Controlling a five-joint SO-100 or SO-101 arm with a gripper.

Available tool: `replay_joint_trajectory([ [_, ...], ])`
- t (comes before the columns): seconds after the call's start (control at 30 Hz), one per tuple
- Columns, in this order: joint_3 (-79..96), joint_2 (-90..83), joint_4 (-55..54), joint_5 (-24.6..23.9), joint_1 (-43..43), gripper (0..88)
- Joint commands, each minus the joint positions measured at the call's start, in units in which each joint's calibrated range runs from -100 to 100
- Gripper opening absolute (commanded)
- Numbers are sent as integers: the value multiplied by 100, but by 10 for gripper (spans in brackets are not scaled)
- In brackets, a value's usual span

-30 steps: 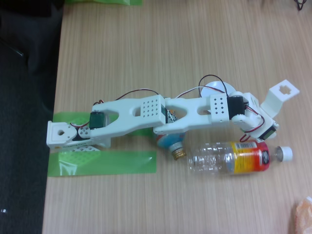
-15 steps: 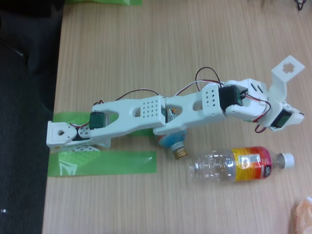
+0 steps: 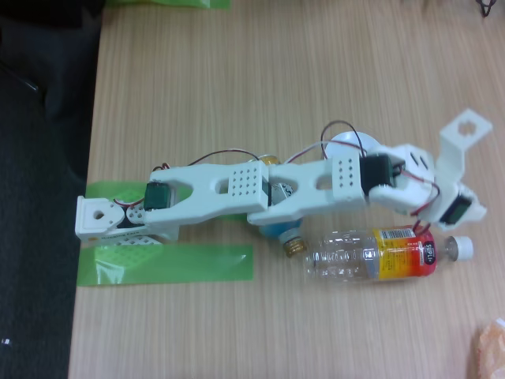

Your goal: Pick up the plastic bottle and stand it up on the white place

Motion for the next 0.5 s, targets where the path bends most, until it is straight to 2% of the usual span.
replay_joint_trajectory([
  [0.0, 101, 16, -335, 45, 129, 17],
  [0.3, 47, 218, -2284, 1163, 314, 17],
  [0.47, 38, 192, -2756, 1919, 270, 17],
])
